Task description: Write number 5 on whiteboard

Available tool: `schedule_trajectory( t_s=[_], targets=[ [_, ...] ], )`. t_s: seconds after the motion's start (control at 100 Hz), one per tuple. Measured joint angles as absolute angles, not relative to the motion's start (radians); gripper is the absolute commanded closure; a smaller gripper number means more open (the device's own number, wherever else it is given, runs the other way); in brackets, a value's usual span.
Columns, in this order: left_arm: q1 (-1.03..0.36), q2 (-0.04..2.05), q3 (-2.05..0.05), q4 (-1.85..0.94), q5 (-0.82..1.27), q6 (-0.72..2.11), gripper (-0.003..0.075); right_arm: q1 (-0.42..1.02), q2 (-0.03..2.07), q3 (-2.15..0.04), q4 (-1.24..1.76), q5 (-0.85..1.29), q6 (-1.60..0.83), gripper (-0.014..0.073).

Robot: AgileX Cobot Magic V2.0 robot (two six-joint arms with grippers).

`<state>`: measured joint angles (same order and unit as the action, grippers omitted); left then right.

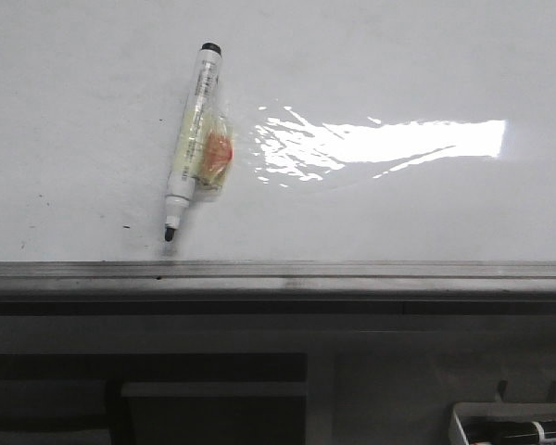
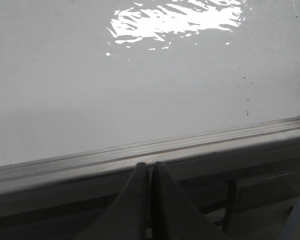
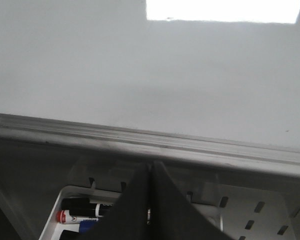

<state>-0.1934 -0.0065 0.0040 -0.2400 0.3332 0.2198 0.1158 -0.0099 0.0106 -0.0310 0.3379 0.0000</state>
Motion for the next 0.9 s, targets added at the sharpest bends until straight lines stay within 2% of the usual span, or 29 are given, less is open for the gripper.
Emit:
schedule_trajectory(
  t_s=[0.9],
  targets=[
    [-0.193, -0.007, 0.004, -0.24, 0.333, 0.22, 0.0741, 0.116, -0.01, 0.011, -0.031, 0.338, 0.0, 0.0655]
  ],
)
